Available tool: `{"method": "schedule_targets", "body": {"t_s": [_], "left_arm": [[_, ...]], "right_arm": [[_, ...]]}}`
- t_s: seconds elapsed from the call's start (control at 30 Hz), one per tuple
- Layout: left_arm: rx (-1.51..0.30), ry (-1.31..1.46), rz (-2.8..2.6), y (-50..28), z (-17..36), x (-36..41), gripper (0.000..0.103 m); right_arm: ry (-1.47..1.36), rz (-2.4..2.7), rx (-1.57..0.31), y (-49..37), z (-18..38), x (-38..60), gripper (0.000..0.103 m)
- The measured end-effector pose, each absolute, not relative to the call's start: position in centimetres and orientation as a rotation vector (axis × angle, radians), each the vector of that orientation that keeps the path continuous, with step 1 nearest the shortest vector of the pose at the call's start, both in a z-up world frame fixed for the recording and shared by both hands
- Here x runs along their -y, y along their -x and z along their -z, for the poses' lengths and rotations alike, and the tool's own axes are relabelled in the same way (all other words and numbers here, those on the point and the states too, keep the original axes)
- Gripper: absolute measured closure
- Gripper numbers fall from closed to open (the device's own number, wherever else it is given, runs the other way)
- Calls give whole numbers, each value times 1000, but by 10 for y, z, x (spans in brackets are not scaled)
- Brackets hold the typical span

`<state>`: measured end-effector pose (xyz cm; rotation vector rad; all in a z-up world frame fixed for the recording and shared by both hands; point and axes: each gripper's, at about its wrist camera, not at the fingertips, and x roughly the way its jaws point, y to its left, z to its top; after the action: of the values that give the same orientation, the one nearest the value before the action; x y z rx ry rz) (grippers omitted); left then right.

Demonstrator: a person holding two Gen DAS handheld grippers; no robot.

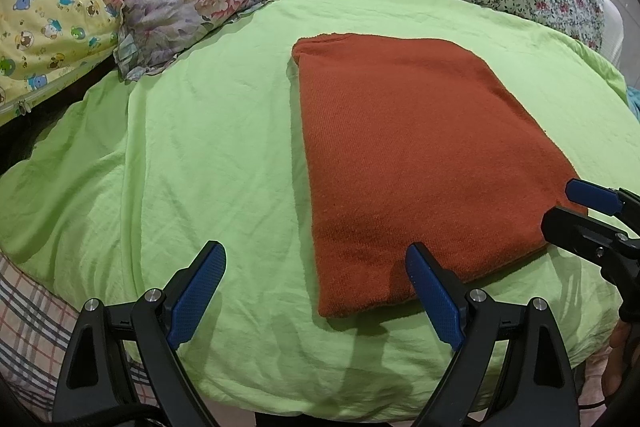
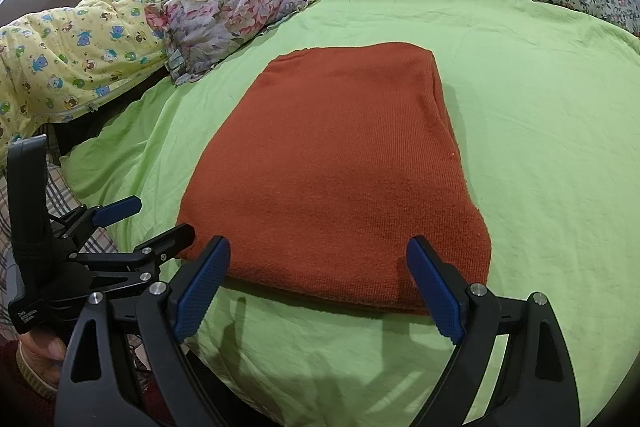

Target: Fold small clothes

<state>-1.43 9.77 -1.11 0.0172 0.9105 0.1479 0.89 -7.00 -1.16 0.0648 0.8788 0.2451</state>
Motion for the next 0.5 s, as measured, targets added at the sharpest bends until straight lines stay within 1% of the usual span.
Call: {"method": "schedule_targets", "body": {"t_s": [0.5], "left_arm": [[-894, -42, -152, 13, 8, -94, 11]], "right_arm": [[-69, -249, -865, -12, 4, 70, 13]]}}
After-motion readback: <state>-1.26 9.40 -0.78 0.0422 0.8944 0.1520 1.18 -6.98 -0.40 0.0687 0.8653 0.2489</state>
